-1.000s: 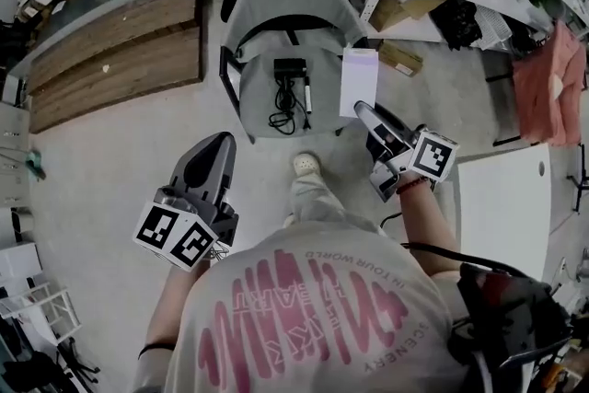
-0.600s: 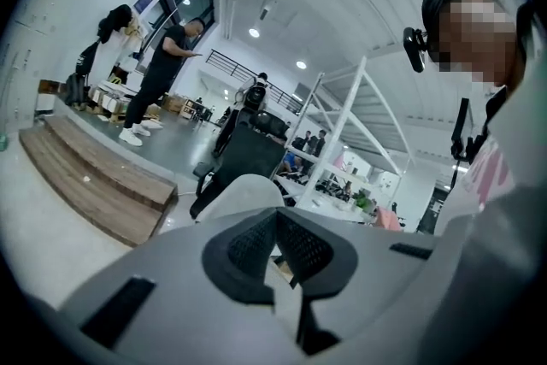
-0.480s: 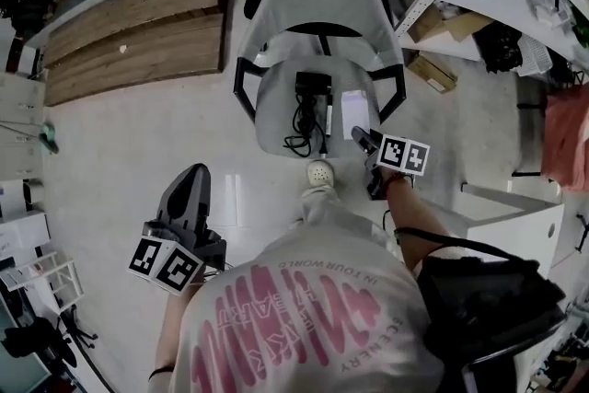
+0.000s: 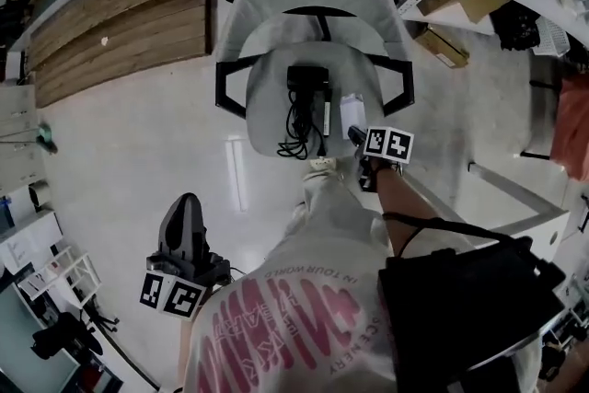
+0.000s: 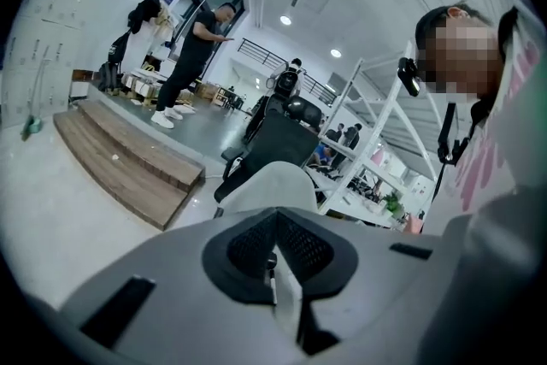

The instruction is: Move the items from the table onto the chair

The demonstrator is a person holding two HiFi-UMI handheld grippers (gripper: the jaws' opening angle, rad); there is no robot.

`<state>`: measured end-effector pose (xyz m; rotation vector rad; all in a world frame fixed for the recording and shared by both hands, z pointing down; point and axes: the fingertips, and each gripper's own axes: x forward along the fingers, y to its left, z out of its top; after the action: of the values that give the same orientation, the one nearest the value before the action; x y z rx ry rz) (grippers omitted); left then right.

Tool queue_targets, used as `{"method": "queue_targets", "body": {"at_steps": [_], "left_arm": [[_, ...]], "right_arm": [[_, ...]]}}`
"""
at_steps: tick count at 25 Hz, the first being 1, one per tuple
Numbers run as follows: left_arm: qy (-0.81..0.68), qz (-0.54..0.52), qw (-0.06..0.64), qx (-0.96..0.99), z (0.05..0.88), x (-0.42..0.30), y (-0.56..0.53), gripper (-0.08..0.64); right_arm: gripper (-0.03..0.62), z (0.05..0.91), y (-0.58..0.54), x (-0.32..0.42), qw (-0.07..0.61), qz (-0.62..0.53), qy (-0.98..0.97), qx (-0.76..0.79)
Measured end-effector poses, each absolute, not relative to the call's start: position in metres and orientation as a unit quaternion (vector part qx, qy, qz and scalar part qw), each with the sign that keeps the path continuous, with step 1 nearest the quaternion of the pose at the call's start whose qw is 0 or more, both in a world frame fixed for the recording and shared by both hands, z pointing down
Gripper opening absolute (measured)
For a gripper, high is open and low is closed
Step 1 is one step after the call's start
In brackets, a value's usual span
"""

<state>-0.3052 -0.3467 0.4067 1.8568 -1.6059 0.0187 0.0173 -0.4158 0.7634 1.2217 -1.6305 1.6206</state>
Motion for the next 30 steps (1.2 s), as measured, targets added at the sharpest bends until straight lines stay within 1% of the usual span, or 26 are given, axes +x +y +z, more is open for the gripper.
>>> {"method": "queue_targets", "body": {"at_steps": [4, 11, 15, 19, 24, 30], "left_arm": [[-0.624, 0.030, 0.350, 0.698, 0.417, -0.302, -0.353, 0.009], [-0.626, 0.006, 0.340, 0.702, 0.415, -0.298, -0.359, 0.009], [-0.616, 0.037, 0.341, 0.709, 0.421, -0.289, -0.353, 0.009], [-0.604, 0.046, 0.334, 0.722, 0.425, -0.280, -0.342, 0.009], [-0.616, 0.023, 0.325, 0.717, 0.421, -0.283, -0.327, 0.009], [-0.617, 0.011, 0.316, 0.721, 0.419, -0.287, -0.302, 0.009]], "right_arm": [[0.192, 0.783, -0.424, 0.013, 0.280, 0.610, -0.596, 0.440], [0.192, 0.807, -0.427, 0.005, 0.294, 0.642, -0.560, 0.433], [0.193, 0.816, -0.419, 0.002, 0.312, 0.651, -0.546, 0.425], [0.197, 0.820, -0.422, -0.001, 0.309, 0.658, -0.542, 0.422], [0.241, 0.816, -0.418, 0.011, 0.293, 0.658, -0.535, 0.441], [0.241, 0.814, -0.402, 0.033, 0.276, 0.664, -0.520, 0.461]]}}
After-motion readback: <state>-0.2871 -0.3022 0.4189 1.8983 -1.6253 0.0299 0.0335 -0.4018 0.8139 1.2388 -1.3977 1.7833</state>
